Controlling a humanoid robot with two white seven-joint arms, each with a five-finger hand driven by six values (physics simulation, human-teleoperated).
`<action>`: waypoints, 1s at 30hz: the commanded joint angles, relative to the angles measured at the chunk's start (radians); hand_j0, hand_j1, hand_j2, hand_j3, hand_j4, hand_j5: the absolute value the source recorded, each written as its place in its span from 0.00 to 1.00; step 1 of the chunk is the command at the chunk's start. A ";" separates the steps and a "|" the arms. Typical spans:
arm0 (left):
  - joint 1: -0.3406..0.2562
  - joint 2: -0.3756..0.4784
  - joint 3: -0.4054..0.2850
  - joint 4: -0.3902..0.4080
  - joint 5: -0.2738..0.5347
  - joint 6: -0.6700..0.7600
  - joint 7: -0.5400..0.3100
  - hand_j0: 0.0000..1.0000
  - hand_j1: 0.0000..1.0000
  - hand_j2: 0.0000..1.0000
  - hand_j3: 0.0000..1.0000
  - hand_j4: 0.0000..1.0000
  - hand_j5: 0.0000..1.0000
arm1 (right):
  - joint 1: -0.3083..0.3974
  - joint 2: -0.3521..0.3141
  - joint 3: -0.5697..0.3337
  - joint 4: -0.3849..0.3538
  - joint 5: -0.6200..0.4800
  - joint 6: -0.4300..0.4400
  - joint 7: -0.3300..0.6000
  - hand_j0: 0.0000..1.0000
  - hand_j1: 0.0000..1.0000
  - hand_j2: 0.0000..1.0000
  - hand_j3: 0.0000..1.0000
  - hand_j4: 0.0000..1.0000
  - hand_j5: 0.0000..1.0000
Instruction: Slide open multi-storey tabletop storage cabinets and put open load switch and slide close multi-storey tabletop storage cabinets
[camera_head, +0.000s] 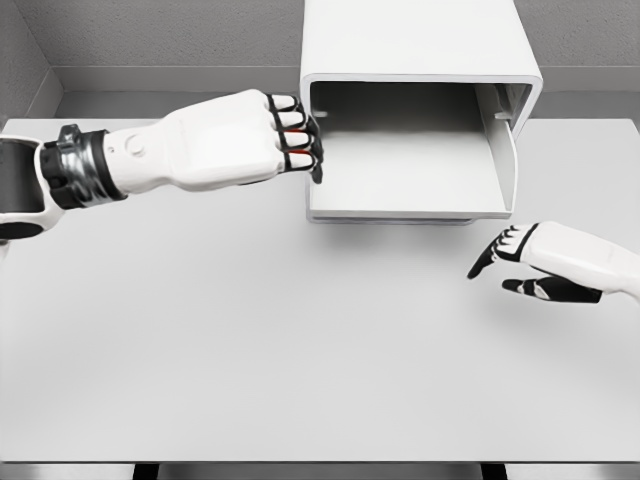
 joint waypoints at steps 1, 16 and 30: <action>-0.002 -0.011 -0.002 0.000 0.006 0.001 -0.001 0.52 0.52 0.52 0.52 0.52 0.52 | 0.000 0.000 -0.006 -0.003 -0.012 0.003 0.000 0.63 0.63 0.63 0.63 0.63 0.63; -0.031 -0.037 -0.008 0.002 0.006 0.001 -0.001 0.56 0.56 0.56 0.56 0.56 0.56 | 0.006 -0.149 -0.036 -0.009 -0.161 0.003 0.000 0.61 0.61 0.61 0.61 0.61 0.61; -0.072 -0.069 -0.029 0.015 -0.008 0.001 -0.002 0.56 0.56 0.56 0.56 0.56 0.56 | 0.057 -0.143 -0.030 -0.009 -0.184 0.003 0.000 0.55 0.55 0.55 0.55 0.55 0.55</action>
